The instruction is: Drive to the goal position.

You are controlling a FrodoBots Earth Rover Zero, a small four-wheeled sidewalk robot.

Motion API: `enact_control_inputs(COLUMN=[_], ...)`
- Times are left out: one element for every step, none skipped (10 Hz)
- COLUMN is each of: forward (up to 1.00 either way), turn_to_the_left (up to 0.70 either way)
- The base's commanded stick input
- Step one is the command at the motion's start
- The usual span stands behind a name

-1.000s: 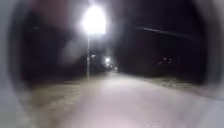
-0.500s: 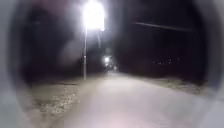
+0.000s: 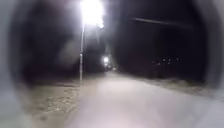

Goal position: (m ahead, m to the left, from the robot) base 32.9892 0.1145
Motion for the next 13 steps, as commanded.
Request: enact_control_inputs(forward=[1.0,1.0,1.0,1.0,1.0,1.0,1.0,1.0,1.0,1.0,1.0,1.0,1.0], turn_to_the_left=[0.0,0.0,0.0,0.0,0.0,0.0,0.0,0.0,0.0,0.0,0.0,0.0,0.0])
